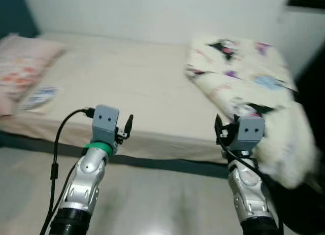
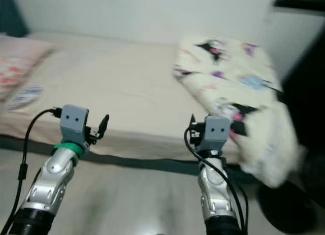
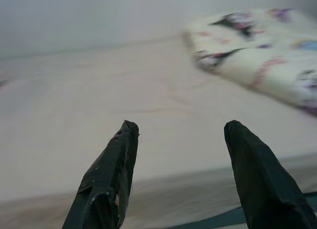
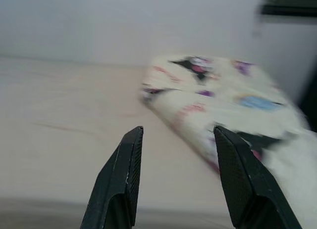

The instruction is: Clean up the room

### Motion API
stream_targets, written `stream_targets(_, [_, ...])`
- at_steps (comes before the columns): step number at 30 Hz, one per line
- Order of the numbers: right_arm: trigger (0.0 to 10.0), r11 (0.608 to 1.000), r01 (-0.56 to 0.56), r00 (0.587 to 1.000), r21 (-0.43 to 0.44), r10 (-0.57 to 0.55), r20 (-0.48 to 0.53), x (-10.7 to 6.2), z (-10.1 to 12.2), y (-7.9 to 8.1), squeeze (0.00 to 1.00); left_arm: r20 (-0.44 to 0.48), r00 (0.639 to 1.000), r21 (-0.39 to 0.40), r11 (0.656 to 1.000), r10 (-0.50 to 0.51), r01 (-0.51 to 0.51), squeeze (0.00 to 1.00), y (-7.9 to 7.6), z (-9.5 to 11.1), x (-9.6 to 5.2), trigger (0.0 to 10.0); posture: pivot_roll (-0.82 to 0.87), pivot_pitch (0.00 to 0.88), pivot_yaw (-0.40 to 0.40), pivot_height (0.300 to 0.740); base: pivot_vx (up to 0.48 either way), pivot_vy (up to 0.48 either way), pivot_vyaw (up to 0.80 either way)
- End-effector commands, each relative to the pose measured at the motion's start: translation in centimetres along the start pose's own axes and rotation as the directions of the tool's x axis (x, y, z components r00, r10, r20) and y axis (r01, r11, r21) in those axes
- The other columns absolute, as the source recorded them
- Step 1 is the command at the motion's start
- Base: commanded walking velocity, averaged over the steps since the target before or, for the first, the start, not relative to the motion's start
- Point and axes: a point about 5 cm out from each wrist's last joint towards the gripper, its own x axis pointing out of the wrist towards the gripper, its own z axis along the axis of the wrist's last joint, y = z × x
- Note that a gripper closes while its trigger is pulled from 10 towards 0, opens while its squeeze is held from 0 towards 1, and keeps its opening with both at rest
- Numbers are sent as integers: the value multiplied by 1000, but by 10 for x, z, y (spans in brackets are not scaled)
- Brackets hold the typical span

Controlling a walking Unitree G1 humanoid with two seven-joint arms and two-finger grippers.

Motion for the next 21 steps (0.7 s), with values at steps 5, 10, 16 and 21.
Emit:
stream_targets(5, [10000,1000,-4,1000,18,4,-21,-3,-5,4,0,-30,999,1,1000,13,-13,0,3,-7,-2,10000,-31,18,38,740,0,0,0])
stream_targets(10, [10000,1000,-3,1000,19,4,-20,-2,-5,3,0,-31,999,1,1000,13,-13,0,3,-7,-1,10000,-32,16,38,740,0,0,0])
stream_targets(16, [10000,1000,-3,1000,19,4,-18,-2,-4,4,0,-24,1000,4,1000,10,-10,0,2,-6,0,10000,-33,13,39,740,0,0,0])
stream_targets(21, [10000,1000,-3,1000,15,4,-17,-2,-4,4,0,-10,1000,10,1000,5,-5,0,2,-4,0,10000,-34,11,39,740,274,0,0])
